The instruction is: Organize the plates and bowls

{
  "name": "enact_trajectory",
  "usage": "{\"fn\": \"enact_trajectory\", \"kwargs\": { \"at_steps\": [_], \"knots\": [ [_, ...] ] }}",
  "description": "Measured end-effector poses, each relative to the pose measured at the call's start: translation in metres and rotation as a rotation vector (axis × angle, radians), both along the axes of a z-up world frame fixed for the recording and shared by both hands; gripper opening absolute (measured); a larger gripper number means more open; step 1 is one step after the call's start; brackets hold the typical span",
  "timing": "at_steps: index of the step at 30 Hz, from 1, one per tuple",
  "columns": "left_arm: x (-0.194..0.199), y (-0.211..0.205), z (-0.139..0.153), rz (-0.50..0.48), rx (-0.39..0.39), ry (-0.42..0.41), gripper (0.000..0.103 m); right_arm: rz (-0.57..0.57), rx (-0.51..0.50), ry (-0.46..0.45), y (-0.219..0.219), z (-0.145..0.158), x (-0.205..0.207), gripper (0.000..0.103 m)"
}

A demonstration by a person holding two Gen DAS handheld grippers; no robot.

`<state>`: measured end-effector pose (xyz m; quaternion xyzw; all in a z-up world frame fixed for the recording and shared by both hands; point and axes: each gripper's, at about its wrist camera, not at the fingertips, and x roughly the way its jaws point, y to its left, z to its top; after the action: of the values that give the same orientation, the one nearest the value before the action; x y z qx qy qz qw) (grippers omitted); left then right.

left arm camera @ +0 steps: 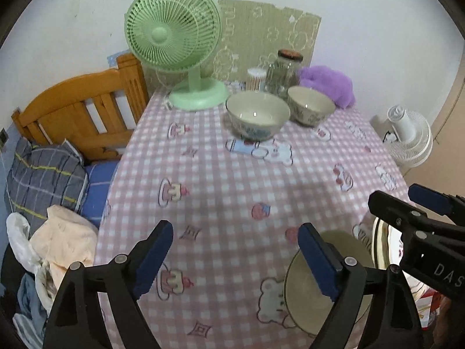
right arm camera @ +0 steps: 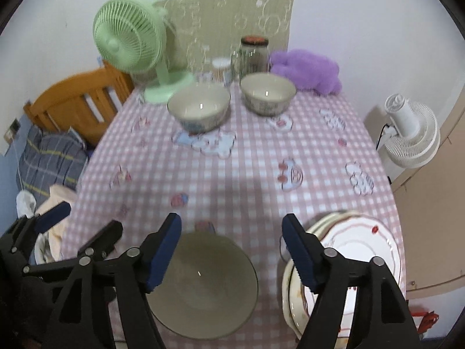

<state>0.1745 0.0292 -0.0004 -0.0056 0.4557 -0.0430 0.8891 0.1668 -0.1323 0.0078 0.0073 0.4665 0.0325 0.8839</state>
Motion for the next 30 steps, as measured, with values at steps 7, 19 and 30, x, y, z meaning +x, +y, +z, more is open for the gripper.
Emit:
{"fn": "enact_trajectory", "kwargs": {
  "at_steps": [7,19,30],
  "knots": [
    [0.03,-0.005,0.024,0.031,-0.02,-0.048,0.089,0.014,0.032,-0.06,0.004,0.021,0.028,0.075],
    [0.107,-0.029,0.025,0.155,0.007,-0.051,0.089,0.082,0.033,-0.103,-0.013,0.026,0.115,0.082],
    [0.174,-0.031,-0.003,0.277,0.037,-0.057,0.089,0.159,0.046,-0.109,-0.013,-0.003,0.2,0.087]
  ]
}}
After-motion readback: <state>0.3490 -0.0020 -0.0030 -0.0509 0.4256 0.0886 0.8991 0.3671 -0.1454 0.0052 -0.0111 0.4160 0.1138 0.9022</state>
